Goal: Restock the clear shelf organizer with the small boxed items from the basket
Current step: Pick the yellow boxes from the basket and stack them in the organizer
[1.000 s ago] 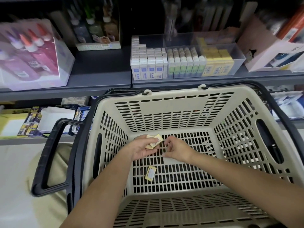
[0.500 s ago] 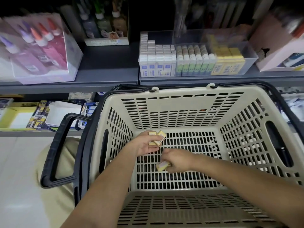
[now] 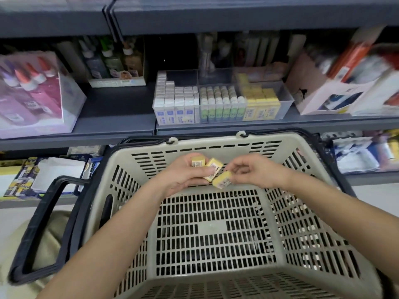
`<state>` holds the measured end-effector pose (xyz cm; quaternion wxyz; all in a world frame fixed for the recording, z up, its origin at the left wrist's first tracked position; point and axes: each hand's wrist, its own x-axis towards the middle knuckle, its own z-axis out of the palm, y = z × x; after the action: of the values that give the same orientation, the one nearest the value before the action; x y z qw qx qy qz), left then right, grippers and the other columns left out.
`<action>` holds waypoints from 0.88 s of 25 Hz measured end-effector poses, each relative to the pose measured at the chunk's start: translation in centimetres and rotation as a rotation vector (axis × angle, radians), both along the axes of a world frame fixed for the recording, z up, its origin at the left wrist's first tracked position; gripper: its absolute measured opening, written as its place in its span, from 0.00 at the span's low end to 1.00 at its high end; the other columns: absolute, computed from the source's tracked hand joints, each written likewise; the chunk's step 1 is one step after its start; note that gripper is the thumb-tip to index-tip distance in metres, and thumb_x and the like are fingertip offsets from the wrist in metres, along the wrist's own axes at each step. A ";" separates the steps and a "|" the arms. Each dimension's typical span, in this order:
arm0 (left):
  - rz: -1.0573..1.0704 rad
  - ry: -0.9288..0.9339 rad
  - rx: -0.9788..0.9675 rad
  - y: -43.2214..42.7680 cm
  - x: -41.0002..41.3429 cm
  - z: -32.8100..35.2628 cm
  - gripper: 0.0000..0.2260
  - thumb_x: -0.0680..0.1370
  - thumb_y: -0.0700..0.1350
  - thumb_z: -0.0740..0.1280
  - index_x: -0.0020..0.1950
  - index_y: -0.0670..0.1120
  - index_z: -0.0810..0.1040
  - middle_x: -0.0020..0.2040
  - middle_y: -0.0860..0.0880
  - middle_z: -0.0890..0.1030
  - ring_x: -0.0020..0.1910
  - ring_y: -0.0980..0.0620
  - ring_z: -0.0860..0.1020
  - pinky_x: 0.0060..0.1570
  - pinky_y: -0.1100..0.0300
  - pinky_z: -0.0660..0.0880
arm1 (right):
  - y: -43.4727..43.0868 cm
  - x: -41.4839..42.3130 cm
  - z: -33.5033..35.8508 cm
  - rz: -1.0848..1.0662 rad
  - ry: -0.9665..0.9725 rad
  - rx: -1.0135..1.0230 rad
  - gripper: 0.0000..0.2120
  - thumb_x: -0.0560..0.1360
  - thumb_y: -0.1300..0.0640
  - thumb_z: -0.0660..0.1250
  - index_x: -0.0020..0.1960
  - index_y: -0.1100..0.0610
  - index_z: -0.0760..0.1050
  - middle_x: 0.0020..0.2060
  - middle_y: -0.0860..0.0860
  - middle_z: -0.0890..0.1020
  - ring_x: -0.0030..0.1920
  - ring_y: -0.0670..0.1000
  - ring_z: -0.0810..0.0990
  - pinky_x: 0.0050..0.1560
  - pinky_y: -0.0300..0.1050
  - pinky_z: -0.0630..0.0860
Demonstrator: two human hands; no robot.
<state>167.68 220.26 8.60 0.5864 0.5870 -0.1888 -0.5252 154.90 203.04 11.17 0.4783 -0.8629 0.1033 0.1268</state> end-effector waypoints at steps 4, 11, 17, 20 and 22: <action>0.109 -0.199 -0.134 -2.8 0.7 4.6 0.09 0.67 0.41 0.73 0.45 0.46 0.78 0.38 0.50 0.83 0.40 0.54 0.82 0.39 0.64 0.79 | -3.7 0.4 3.6 -0.240 -0.201 0.040 0.07 0.69 0.64 0.72 0.46 0.57 0.78 0.38 0.52 0.81 0.35 0.40 0.79 0.43 0.30 0.77; 0.425 -0.587 -0.108 -8.6 1.5 5.6 0.07 0.74 0.40 0.70 0.46 0.52 0.78 0.46 0.49 0.80 0.38 0.56 0.79 0.36 0.67 0.77 | -12.8 5.0 7.3 -0.555 -0.486 -0.218 0.06 0.71 0.62 0.71 0.44 0.52 0.78 0.42 0.54 0.82 0.43 0.50 0.81 0.49 0.44 0.78; 0.482 -0.501 -0.106 -8.7 2.2 3.9 0.10 0.74 0.40 0.70 0.45 0.57 0.78 0.41 0.53 0.83 0.29 0.58 0.78 0.34 0.67 0.76 | -17.5 10.9 6.5 -0.481 -0.363 -0.759 0.13 0.77 0.53 0.63 0.60 0.53 0.76 0.55 0.55 0.81 0.55 0.57 0.78 0.48 0.39 0.67; 0.482 -0.501 -0.126 -8.8 2.3 3.6 0.12 0.73 0.39 0.70 0.42 0.57 0.79 0.40 0.53 0.82 0.29 0.59 0.78 0.33 0.68 0.75 | -18.3 12.7 6.0 -0.433 -0.416 -0.738 0.11 0.76 0.54 0.65 0.57 0.53 0.77 0.54 0.52 0.81 0.51 0.51 0.78 0.43 0.32 0.64; 0.486 -0.503 -0.150 -8.9 2.2 3.5 0.13 0.73 0.38 0.71 0.41 0.57 0.79 0.39 0.53 0.82 0.30 0.60 0.78 0.32 0.70 0.74 | -18.7 13.5 5.3 -0.361 -0.402 -0.722 0.09 0.75 0.56 0.65 0.55 0.53 0.78 0.52 0.51 0.82 0.50 0.49 0.78 0.44 0.31 0.64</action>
<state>169.89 211.40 12.14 0.6707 0.6811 -0.2203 -0.1943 168.36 184.33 16.50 0.1717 -0.9501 0.1947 -0.1730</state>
